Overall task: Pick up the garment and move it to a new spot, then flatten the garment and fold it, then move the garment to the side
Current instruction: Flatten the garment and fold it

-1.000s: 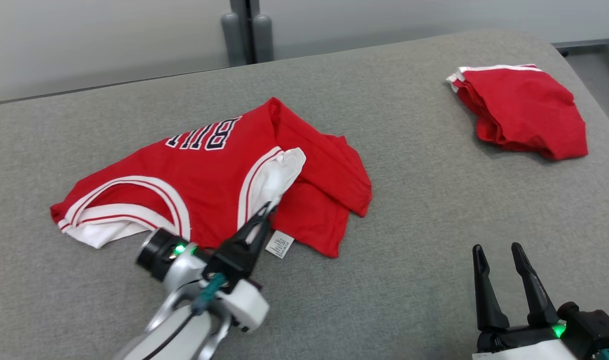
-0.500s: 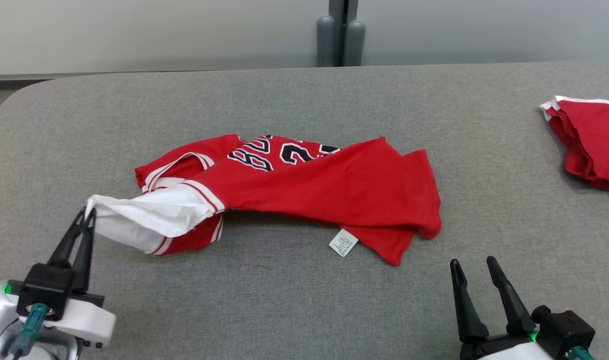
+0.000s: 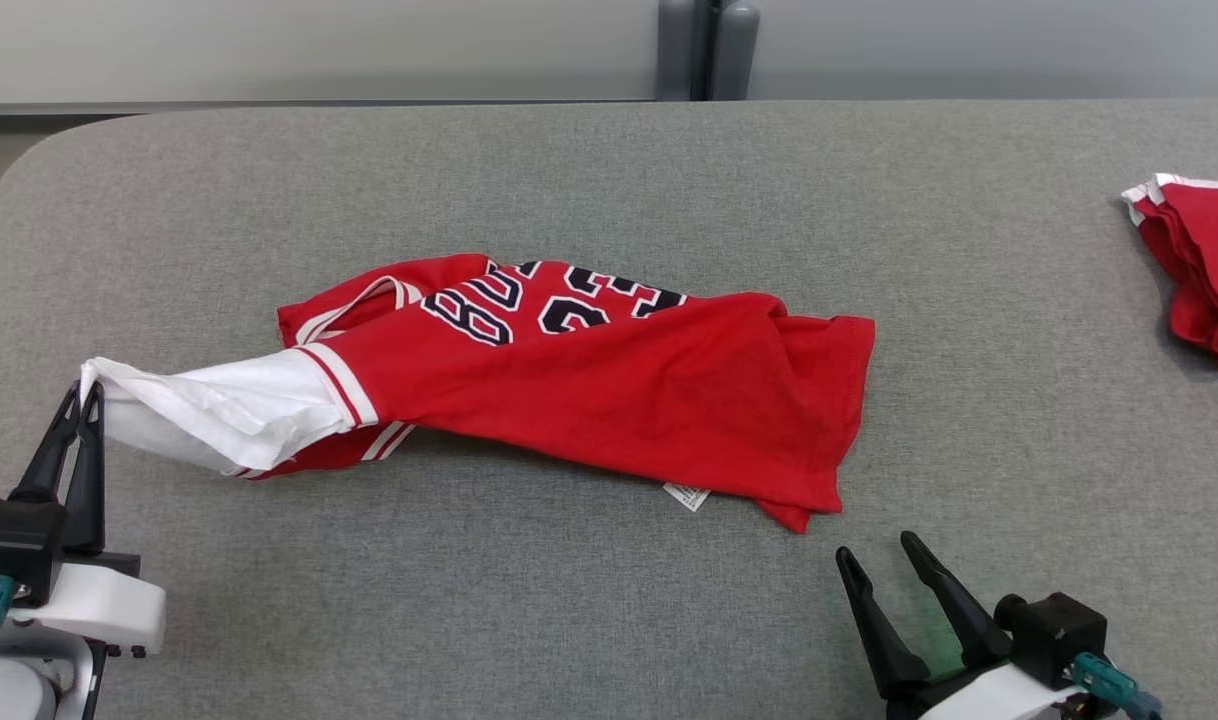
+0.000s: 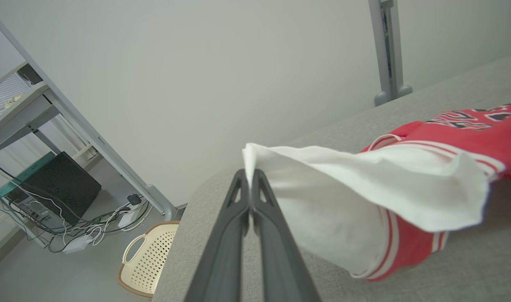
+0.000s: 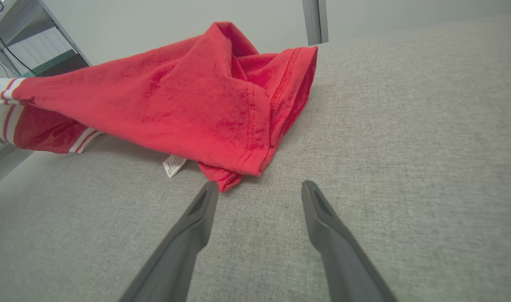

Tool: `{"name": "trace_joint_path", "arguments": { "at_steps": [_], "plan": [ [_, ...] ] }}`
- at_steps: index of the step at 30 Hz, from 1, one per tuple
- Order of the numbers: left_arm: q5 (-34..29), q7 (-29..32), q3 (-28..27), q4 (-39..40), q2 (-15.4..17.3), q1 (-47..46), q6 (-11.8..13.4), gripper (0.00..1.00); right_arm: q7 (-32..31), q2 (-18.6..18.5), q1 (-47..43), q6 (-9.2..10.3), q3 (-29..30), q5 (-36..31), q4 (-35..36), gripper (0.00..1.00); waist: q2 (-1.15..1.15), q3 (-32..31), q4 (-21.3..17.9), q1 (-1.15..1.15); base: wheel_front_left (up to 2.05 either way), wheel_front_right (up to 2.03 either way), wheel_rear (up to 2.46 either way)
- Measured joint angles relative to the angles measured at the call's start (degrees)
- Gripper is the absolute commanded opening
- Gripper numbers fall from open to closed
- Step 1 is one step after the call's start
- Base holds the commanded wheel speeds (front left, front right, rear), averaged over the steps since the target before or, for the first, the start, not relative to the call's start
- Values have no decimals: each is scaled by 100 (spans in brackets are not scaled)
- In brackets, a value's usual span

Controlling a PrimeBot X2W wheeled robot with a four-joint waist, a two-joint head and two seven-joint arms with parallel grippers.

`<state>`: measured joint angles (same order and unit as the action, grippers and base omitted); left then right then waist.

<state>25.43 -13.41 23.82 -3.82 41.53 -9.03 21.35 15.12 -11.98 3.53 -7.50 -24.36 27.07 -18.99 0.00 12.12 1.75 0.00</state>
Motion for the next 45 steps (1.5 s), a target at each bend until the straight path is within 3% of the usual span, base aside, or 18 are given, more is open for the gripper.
{"name": "trace_joint_path", "arguments": {
  "at_steps": [13,15,18,21,23,29,36,40,45],
  "plan": [
    [-12,-80,73,-196,-192,-236,-118,0,0,-23,891,0,-512,365,-848,100,0,159,133,0,0,0,0],
    [-13,-82,92,-210,-237,-279,-123,0,0,-32,974,0,-525,412,-911,89,0,196,166,0,0,0,0],
    [-12,-108,92,-232,-270,-327,-157,0,0,-48,1063,0,-572,466,-989,50,0,258,201,0,0,0,0],
    [-13,-124,96,-258,-300,-349,-170,0,9,-69,1157,0,-670,535,-1089,27,0,315,231,0,0,0,0],
    [-13,-125,92,-281,-310,-381,-172,0,9,-87,1189,1,-727,586,-1129,0,0,342,241,0,0,0,0],
    [-24,-133,52,-292,-341,-411,-189,0,8,-158,1201,1,-772,598,-1002,0,0,308,203,0,0,0,0],
    [-241,-148,9,23,-180,-600,-270,0,0,-465,951,0,-242,505,-164,0,0,39,108,0,0,0,0],
    [-456,-41,62,375,70,-1013,-458,0,0,-880,866,0,-68,795,348,0,0,-218,31,0,0,0,0],
    [-598,315,154,904,283,-1817,-871,0,0,-1758,984,-1,74,1237,968,0,0,-576,-117,0,0,0,0]
  ]
}}
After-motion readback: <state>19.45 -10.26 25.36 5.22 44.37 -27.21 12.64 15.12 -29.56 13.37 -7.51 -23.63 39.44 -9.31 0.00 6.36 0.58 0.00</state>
